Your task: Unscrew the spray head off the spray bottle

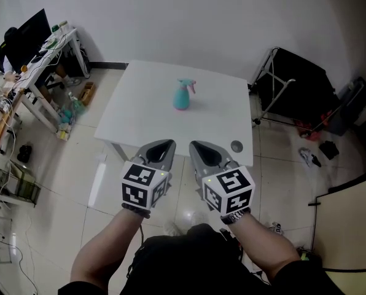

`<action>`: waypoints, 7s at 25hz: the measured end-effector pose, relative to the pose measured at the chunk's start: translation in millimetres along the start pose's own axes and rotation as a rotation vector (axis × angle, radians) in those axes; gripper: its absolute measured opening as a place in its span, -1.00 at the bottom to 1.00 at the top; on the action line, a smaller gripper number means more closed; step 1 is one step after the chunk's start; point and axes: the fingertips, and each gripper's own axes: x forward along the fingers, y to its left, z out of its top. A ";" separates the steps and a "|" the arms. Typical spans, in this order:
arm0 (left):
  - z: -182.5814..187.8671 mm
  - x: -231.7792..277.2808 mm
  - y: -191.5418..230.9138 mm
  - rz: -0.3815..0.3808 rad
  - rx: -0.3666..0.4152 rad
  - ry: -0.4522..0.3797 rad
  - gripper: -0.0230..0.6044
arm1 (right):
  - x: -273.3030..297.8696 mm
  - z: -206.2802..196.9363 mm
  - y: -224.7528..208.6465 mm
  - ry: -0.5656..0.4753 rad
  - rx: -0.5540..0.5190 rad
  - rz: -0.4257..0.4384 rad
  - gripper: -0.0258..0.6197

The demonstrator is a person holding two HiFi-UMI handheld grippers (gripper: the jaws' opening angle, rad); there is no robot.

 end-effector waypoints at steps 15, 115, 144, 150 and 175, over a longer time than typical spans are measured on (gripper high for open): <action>0.6 18.8 24.4 0.036 -0.016 0.011 -0.89 | 23.2 5.3 -16.1 0.003 -0.001 0.020 -0.95; -50.6 246.1 153.8 0.111 -0.069 0.271 -0.24 | 194.3 4.2 -183.7 0.218 0.002 0.142 -0.95; -96.8 298.8 174.5 -0.054 0.068 0.404 0.31 | 241.2 37.3 -205.3 0.279 -0.093 0.126 -0.59; -106.6 309.4 178.4 -0.067 0.123 0.424 0.35 | 251.5 37.3 -206.5 0.322 -0.130 0.151 -0.58; -139.5 335.9 182.5 -0.098 0.247 0.484 0.37 | 263.5 7.4 -198.4 0.524 -0.211 0.291 -0.37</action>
